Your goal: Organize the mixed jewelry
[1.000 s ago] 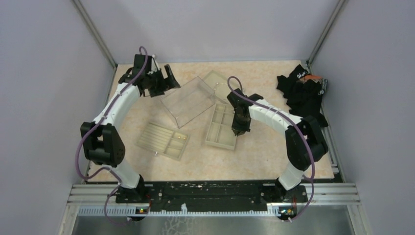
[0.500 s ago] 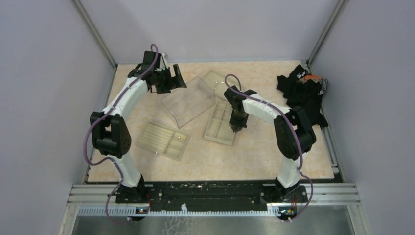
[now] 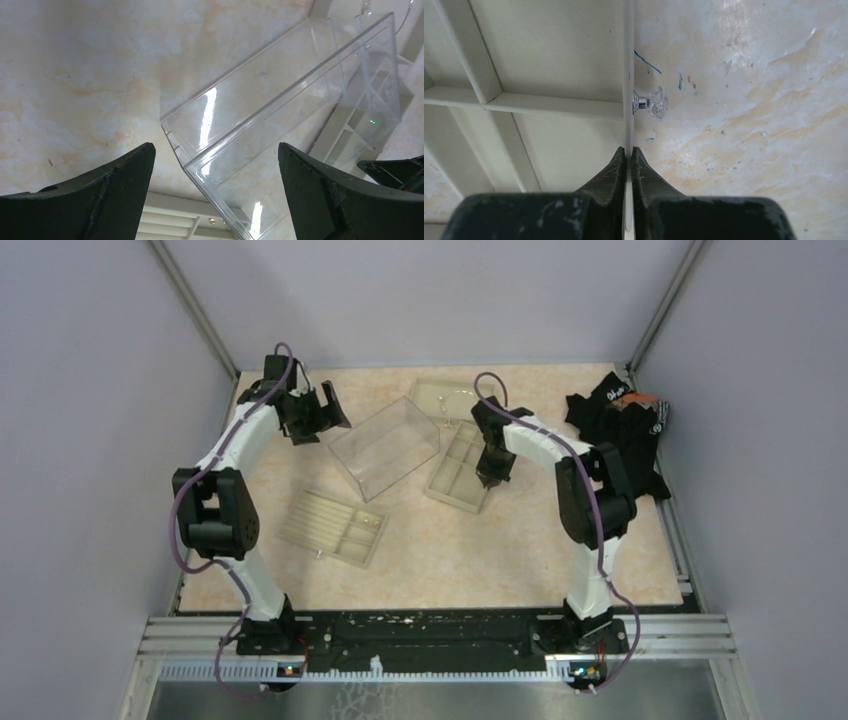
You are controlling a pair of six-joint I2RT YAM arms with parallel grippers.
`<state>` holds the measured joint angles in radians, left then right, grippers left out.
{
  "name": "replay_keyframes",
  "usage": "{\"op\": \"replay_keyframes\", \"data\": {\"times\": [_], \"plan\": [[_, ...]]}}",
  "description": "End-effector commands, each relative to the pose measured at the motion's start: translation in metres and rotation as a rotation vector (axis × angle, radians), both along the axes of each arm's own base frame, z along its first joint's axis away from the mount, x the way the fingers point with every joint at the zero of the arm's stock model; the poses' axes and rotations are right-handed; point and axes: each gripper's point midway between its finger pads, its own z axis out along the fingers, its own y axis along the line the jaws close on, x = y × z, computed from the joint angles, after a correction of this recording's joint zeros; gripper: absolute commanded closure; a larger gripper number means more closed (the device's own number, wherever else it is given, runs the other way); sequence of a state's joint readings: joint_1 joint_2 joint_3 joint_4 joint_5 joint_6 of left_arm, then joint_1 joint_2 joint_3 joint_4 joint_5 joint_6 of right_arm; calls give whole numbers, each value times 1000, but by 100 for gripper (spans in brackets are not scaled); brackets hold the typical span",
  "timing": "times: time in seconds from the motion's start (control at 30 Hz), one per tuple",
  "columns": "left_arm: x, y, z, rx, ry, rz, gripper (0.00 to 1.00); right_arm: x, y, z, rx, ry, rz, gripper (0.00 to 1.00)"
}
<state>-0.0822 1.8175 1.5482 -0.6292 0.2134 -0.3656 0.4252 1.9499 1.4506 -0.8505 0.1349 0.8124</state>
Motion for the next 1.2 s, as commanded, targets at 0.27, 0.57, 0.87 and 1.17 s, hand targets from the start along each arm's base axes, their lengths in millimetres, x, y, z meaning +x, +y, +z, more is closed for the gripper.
{"op": "replay_keyframes", "data": {"times": [0.27, 0.57, 0.87, 1.17], "plan": [[-46, -43, -29, -140, 126, -129, 1, -53, -8, 34, 69, -79, -71, 100], [-108, -102, -26, -230, 208, -287, 1, -77, -36, 32, -30, -61, -68, 100], [-114, -108, 18, -221, 148, -318, 1, -70, -19, 38, -25, -92, -42, 100], [-64, -101, 53, -231, 24, -273, 1, -55, 23, 27, 31, -122, -99, 100]]}}
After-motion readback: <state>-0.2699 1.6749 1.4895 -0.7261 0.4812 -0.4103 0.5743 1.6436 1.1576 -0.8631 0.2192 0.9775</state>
